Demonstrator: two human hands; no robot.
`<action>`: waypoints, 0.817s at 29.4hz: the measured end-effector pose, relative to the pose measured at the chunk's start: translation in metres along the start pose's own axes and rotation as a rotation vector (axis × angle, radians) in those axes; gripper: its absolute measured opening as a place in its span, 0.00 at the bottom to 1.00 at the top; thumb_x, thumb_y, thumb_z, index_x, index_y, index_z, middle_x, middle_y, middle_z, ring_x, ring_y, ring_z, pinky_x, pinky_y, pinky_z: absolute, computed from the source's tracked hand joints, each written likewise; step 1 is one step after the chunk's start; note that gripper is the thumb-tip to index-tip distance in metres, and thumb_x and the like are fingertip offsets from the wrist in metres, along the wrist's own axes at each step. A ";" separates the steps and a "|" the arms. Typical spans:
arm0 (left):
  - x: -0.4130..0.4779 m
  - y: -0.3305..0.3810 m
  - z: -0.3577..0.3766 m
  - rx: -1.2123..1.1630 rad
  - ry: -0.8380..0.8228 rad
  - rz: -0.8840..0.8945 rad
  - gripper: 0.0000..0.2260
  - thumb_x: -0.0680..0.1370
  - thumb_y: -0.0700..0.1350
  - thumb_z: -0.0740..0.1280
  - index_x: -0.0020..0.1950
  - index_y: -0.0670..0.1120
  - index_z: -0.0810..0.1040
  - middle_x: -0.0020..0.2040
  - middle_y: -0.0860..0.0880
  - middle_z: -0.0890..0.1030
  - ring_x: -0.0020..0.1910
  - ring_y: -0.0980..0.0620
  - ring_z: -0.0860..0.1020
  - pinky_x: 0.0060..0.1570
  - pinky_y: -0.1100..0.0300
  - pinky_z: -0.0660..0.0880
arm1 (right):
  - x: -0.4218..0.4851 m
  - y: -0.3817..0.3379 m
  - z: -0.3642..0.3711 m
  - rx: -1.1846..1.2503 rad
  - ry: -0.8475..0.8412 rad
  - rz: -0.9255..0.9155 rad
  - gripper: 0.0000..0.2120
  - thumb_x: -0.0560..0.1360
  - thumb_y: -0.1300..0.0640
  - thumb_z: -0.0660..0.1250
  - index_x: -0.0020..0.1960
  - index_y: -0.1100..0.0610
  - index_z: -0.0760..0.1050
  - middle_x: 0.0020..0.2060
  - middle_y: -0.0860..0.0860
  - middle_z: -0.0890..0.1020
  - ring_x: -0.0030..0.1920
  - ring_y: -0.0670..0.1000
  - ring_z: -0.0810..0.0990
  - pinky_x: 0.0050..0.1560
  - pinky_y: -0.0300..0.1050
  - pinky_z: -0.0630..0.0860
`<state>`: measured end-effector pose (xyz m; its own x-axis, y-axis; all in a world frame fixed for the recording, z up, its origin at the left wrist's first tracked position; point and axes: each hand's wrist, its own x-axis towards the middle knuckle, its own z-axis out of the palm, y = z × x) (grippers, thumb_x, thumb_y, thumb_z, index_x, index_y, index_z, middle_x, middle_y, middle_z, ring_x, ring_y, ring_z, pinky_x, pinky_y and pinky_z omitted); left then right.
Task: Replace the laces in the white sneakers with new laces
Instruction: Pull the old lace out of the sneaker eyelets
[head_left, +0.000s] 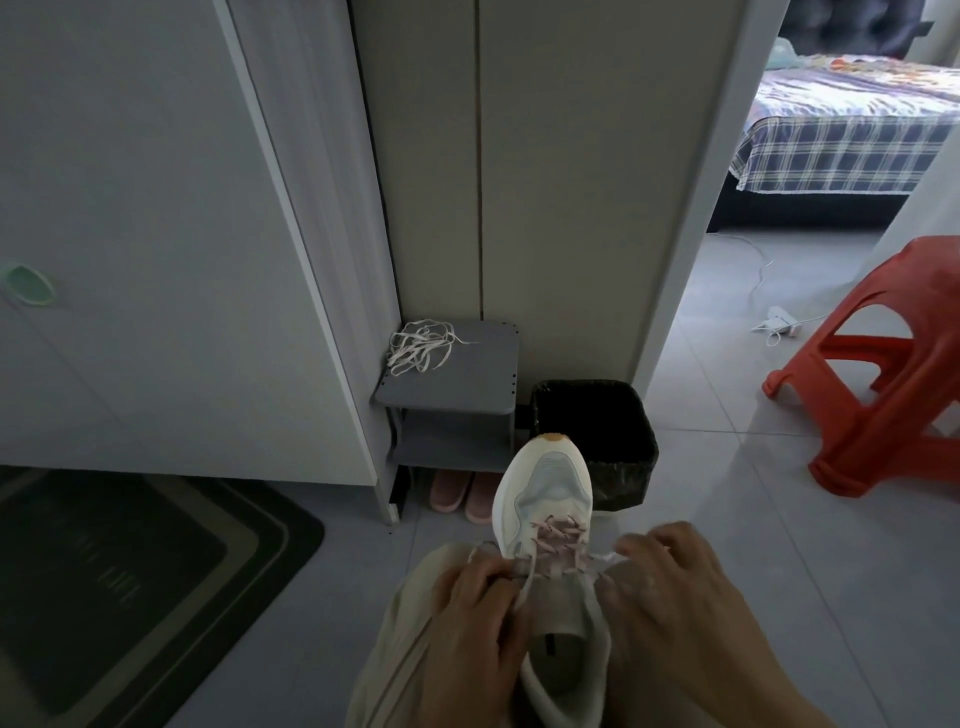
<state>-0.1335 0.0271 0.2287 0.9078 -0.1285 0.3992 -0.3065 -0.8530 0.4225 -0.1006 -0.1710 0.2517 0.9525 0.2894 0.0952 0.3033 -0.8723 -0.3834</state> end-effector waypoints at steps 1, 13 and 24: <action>0.001 0.000 -0.001 -0.005 0.003 0.013 0.10 0.71 0.52 0.60 0.40 0.54 0.81 0.46 0.58 0.79 0.48 0.63 0.68 0.64 0.79 0.44 | 0.004 -0.006 -0.001 -0.014 0.027 -0.044 0.15 0.63 0.45 0.71 0.46 0.44 0.71 0.43 0.46 0.76 0.39 0.44 0.72 0.29 0.31 0.68; -0.003 -0.004 0.009 -0.007 0.031 -0.024 0.10 0.71 0.51 0.60 0.38 0.51 0.81 0.44 0.56 0.80 0.46 0.63 0.69 0.61 0.79 0.49 | 0.016 -0.038 0.002 -0.020 -0.134 -0.028 0.04 0.78 0.49 0.56 0.47 0.46 0.68 0.46 0.42 0.74 0.49 0.44 0.74 0.50 0.35 0.71; -0.001 0.003 0.010 -0.101 0.146 0.011 0.07 0.68 0.47 0.61 0.37 0.47 0.78 0.41 0.56 0.80 0.45 0.63 0.70 0.62 0.81 0.49 | 0.016 -0.031 -0.012 -0.026 -0.329 -0.143 0.11 0.77 0.50 0.58 0.36 0.44 0.63 0.35 0.40 0.69 0.37 0.42 0.71 0.40 0.32 0.67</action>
<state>-0.1322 0.0201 0.2214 0.8554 -0.0567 0.5149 -0.3502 -0.7957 0.4943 -0.0942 -0.1443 0.2765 0.8416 0.5169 -0.1567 0.4375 -0.8225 -0.3635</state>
